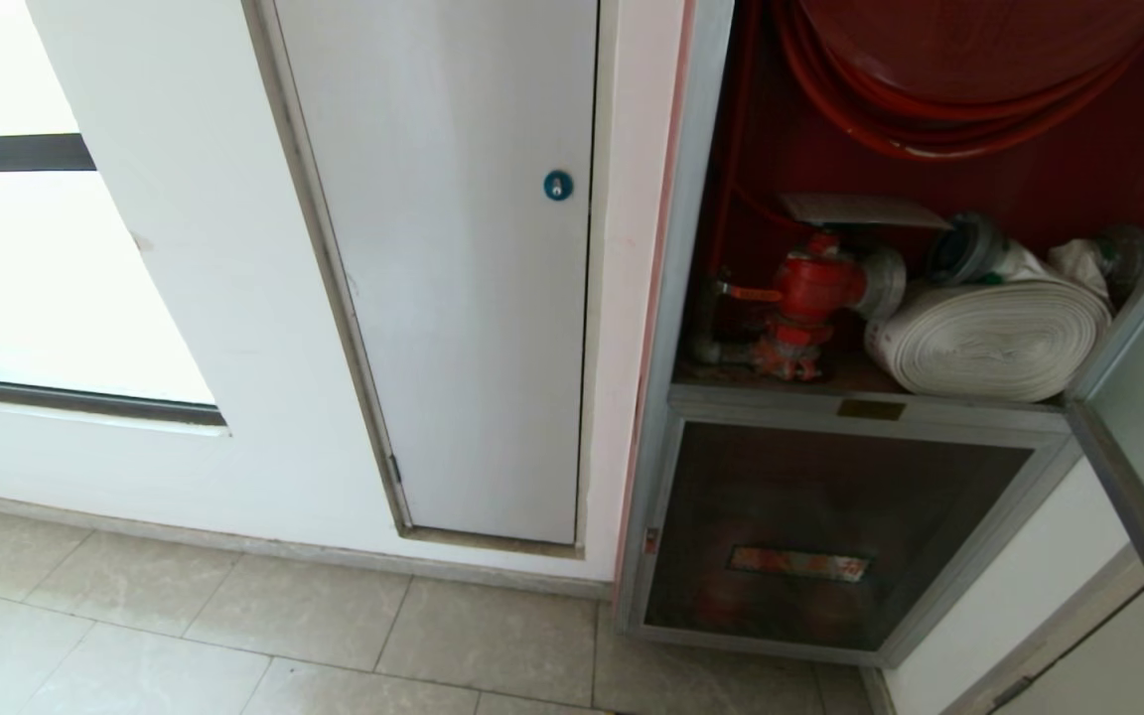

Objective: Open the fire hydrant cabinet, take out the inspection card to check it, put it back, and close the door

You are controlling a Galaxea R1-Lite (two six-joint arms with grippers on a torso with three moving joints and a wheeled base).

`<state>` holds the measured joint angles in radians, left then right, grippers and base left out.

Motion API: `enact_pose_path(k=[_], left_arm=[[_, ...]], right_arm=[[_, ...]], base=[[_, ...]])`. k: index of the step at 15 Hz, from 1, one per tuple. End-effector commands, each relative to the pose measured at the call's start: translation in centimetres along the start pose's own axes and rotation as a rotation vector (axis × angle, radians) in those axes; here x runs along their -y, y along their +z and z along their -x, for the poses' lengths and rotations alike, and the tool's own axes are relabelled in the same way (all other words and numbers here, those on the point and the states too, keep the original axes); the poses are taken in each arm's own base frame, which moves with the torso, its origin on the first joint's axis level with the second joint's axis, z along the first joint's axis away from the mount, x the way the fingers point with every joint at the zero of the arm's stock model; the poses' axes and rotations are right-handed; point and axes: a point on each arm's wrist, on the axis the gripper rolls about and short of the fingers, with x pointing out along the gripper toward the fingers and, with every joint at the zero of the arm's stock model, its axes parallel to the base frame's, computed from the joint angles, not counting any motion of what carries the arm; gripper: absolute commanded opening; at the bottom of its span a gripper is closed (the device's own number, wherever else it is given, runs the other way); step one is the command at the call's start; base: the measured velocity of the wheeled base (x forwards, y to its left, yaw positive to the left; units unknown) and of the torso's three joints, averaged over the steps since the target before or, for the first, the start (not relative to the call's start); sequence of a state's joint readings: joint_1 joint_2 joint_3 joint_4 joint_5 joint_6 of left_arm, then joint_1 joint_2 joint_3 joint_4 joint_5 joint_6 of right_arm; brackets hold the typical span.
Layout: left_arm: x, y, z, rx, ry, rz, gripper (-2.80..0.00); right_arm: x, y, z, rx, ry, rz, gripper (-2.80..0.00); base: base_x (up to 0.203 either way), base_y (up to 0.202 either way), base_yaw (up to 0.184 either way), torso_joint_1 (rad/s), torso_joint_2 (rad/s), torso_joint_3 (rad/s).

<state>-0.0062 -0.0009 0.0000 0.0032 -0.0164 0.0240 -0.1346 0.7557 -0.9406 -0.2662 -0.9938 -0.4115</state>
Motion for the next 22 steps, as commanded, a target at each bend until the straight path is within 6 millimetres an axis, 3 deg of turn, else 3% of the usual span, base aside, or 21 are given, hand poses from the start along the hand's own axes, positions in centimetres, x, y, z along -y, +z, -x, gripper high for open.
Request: enact_pose_path(k=[1,5,15,22], left_arm=[[0.0,0.0,0.0,-0.001,0.000,0.000,-2.80],[0.0,0.0,0.0,-0.001,0.000,0.000,-2.80],[0.0,0.0,0.0,-0.001,0.000,0.000,-2.80],[0.0,0.0,0.0,-0.001,0.000,0.000,-2.80]], right_arm=[[-0.9,0.1,-0.6,-0.013,-0.008,0.021,-2.80],[-2.0,0.2,-1.3,-0.025,-0.005,0.043,-2.80],[-1.2,-2.5,-0.1,-0.053,0.003,0.062,-2.80],[-1.8,-3.7,-0.7,-0.095,-0.089,0.129,-2.80]], base=[[0.000,0.000,0.000,0.000,0.00,0.000],[0.000,0.000,0.000,0.000,0.00,0.000],[0.000,0.000,0.000,0.000,0.00,0.000],[0.000,0.000,0.000,0.000,0.00,0.000]])
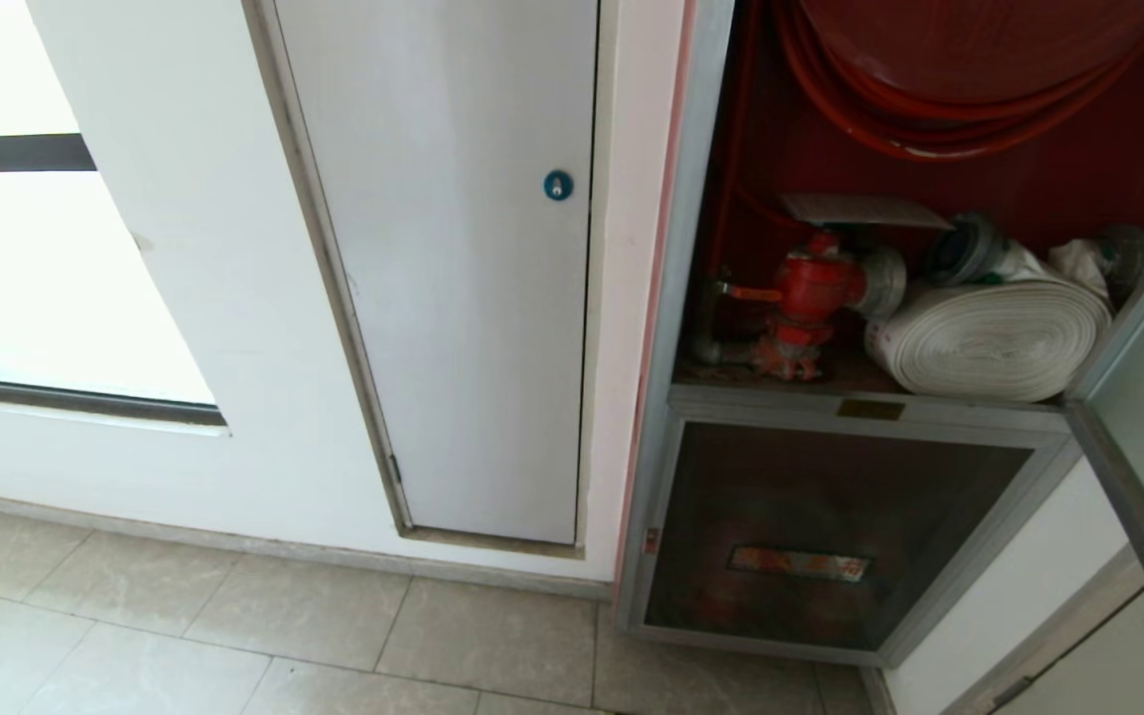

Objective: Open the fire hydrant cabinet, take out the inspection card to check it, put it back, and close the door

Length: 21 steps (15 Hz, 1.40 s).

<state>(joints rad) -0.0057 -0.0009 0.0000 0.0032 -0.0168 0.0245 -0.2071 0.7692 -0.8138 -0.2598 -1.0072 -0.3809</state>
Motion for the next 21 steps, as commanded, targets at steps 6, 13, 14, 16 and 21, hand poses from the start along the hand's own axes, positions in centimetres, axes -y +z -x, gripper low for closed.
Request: enact_pose_path(k=[6,13,14,16,21], left_arm=[[0.0,0.0,0.0,-0.001,0.000,0.000,-2.80],[0.0,0.0,0.0,-0.001,0.000,0.000,-2.80],[0.0,0.0,0.0,-0.001,0.000,0.000,-2.80],[0.0,0.0,0.0,-0.001,0.000,0.000,-2.80],[0.0,0.0,0.0,-0.001,0.000,0.000,-2.80]], right_arm=[[-0.9,-1.0,-1.2,-0.050,-0.122,0.063,-2.80],[-1.9,-1.4,-2.5,-0.080,-0.149,0.101,-2.80],[-2.2,-1.5,-2.7,-0.086,-0.149,0.104,-2.80],[-2.6,-1.7,-3.2,-0.098,-0.159,0.102,-2.80],[-3.3,-2.0,-4.1,-0.118,-0.167,0.102,-2.80]], base=[[0.000,0.000,0.000,0.000,0.00,0.000],[0.000,0.000,0.000,0.000,0.00,0.000],[0.000,0.000,0.000,0.000,0.00,0.000],[0.000,0.000,0.000,0.000,0.00,0.000],[0.000,0.000,0.000,0.000,0.00,0.000]])
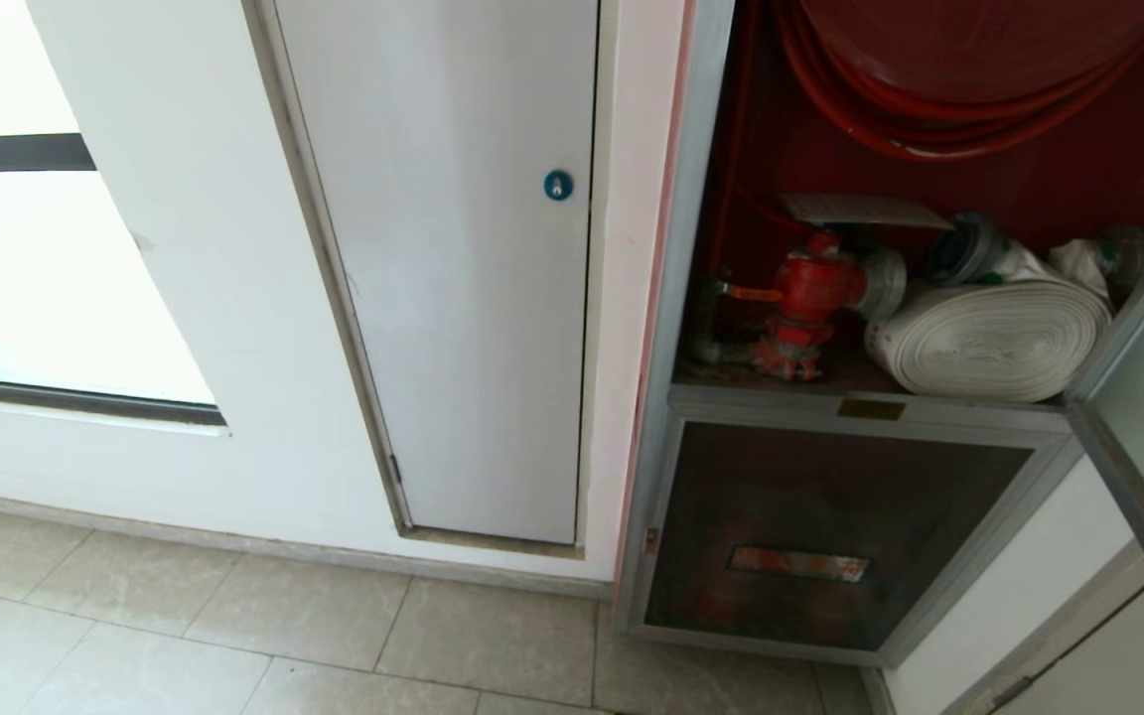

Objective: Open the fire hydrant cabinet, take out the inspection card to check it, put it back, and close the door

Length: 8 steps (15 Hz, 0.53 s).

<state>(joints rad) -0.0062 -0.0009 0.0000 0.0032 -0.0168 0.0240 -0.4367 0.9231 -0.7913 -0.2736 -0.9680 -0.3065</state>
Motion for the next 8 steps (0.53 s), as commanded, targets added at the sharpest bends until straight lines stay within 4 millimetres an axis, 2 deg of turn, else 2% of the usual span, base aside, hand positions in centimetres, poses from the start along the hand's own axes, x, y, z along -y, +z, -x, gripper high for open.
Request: enact_pose_path(k=[1,6,8], left_arm=[[0.0,0.0,0.0,-0.001,0.000,0.001,-2.80],[0.0,0.0,0.0,-0.001,0.000,-0.001,-2.80],[0.0,0.0,0.0,-0.001,0.000,-0.001,-2.80]], right_arm=[[-0.5,-0.2,-0.5,-0.013,-0.008,0.008,-2.80],[0.1,-0.8,-2.8,-0.031,-0.049,0.015,-2.80],[0.3,-0.9,-3.1,-0.025,-0.025,0.000,-2.80]], base=[[0.000,0.000,0.000,0.000,0.00,0.000],[0.000,0.000,0.000,0.000,0.00,0.000],[0.000,0.000,0.000,0.000,0.00,0.000]])
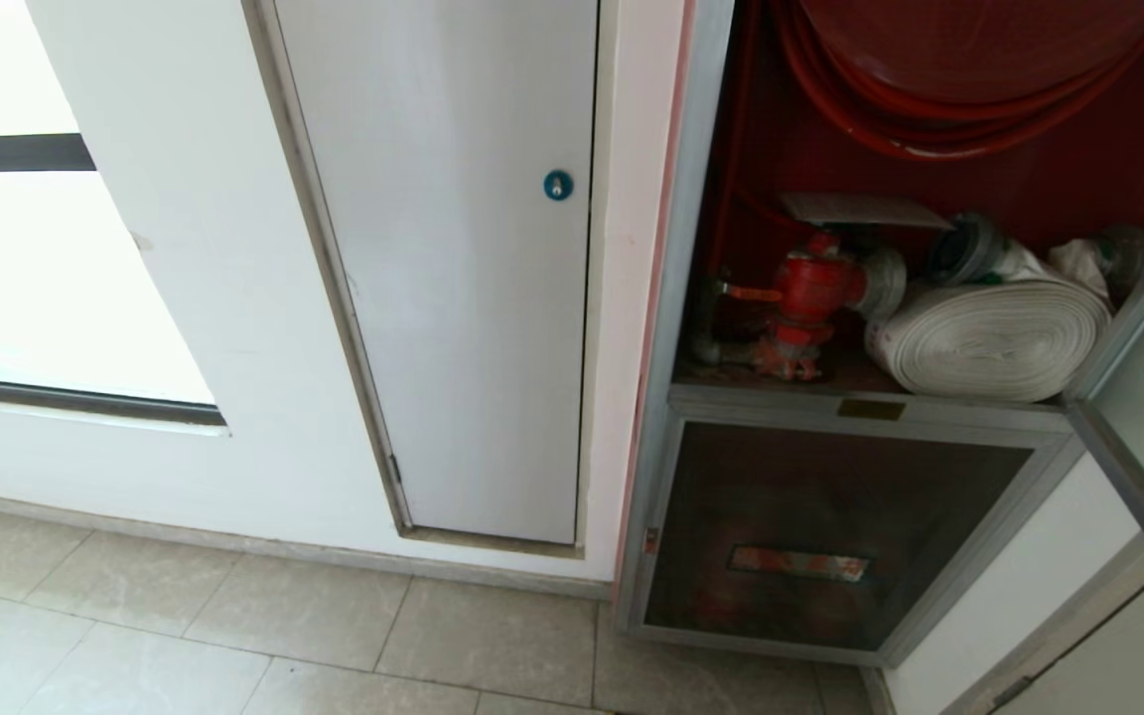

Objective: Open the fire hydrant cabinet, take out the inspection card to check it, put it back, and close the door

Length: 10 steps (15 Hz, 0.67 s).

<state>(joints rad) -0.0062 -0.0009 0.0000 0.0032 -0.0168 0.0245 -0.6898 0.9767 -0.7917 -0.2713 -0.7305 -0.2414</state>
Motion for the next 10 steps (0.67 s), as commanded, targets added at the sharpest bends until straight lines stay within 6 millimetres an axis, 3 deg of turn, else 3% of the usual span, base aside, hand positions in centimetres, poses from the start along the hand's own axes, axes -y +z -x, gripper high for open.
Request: enact_pose_path(k=[1,10], left_arm=[[0.00,0.00,-0.01,-0.001,0.000,0.000,-2.80],[0.00,0.00,-0.01,-0.001,0.000,0.000,-2.80]], right_arm=[[0.10,-0.14,-0.36,-0.006,-0.013,0.003,-2.80],[-0.65,-0.25,0.05,0.008,0.088,-0.014,-2.80]], base=[[0.000,0.000,0.000,0.000,0.00,0.000],[0.000,0.000,0.000,0.000,0.00,0.000]])
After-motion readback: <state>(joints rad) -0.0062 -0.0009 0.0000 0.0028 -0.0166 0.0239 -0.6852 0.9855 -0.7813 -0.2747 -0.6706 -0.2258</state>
